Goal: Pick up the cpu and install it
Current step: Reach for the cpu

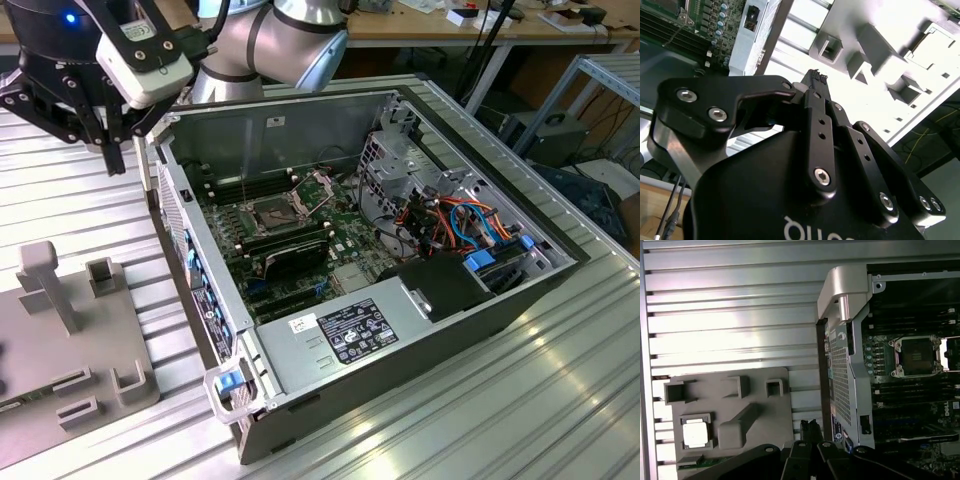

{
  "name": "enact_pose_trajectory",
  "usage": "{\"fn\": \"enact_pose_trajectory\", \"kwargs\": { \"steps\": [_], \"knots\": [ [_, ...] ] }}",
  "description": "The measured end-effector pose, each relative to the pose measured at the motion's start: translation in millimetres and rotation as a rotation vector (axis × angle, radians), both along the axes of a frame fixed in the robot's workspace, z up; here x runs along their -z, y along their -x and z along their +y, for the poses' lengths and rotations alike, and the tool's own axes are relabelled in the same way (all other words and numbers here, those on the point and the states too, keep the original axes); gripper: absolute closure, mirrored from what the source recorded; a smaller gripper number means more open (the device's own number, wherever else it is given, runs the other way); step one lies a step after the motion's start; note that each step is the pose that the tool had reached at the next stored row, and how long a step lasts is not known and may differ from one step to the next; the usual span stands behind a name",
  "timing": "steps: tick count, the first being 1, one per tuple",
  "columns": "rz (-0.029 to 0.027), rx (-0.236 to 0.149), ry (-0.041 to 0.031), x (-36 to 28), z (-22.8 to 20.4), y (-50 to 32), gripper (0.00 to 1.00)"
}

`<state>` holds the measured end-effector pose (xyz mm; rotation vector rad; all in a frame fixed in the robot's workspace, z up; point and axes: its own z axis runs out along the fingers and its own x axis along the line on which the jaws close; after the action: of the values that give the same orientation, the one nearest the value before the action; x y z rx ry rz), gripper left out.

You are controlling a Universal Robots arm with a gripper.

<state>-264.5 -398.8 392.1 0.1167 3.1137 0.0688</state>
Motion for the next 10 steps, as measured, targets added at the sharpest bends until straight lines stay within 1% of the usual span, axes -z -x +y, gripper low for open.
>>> {"fn": "enact_pose_trajectory", "kwargs": {
  "steps": [4, 7, 10],
  "knots": [
    [0.0000, 0.000, -0.0001, 0.1, 0.0, 5.0, 0.89],
    [0.0000, 0.000, -0.0001, 0.2, 0.0, 10.8, 0.89],
    [0.0000, 0.000, 0.0000, 0.3, 0.0, 14.1, 0.89]
  ]
}}
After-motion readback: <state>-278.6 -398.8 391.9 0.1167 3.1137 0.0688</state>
